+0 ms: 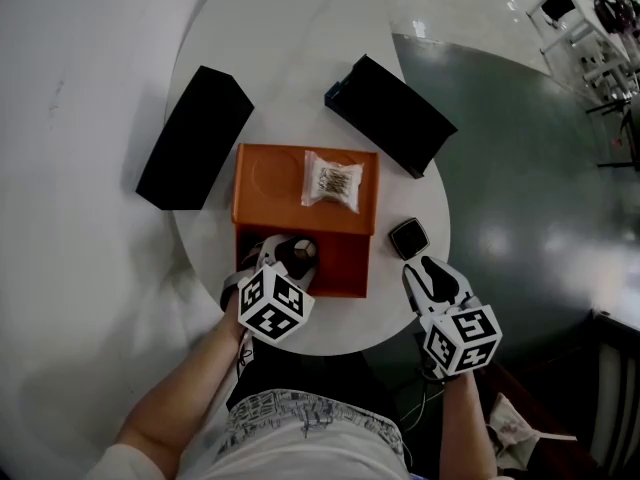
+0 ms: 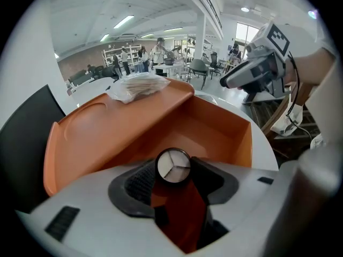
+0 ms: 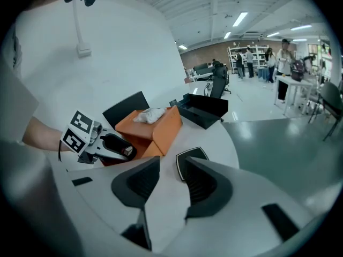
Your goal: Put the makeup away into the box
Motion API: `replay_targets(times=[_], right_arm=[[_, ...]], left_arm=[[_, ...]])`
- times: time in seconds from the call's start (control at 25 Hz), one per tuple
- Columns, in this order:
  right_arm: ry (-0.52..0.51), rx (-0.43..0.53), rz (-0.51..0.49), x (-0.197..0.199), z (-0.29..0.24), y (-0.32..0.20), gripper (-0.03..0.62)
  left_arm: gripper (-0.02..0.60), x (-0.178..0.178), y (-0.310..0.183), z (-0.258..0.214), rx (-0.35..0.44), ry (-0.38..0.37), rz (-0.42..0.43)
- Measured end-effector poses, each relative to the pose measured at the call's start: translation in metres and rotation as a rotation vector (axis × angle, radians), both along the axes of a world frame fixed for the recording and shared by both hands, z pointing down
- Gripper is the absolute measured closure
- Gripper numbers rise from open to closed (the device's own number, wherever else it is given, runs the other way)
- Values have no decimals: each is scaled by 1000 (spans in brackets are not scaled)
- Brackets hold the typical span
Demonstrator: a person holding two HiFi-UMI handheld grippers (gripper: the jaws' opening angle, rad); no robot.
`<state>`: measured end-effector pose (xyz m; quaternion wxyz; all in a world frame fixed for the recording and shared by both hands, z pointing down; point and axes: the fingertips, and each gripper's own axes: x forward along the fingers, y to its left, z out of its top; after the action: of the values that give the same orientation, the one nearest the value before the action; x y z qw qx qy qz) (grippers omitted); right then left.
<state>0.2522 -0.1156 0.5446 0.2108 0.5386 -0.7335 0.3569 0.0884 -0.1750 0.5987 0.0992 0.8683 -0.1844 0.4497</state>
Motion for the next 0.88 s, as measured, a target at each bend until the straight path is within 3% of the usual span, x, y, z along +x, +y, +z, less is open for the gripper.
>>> replay_targets(times=[0.2, 0.52, 0.88], right_arm=[[78, -12, -33, 5, 13, -9, 397], [253, -49, -128, 16, 45, -25, 277], [287, -81, -187, 18, 70, -27, 241]], left_arm=[[345, -1, 1, -4, 10, 5, 2], [342, -15, 6, -42, 28, 84, -62], [343, -38, 9, -75, 43, 165, -172]])
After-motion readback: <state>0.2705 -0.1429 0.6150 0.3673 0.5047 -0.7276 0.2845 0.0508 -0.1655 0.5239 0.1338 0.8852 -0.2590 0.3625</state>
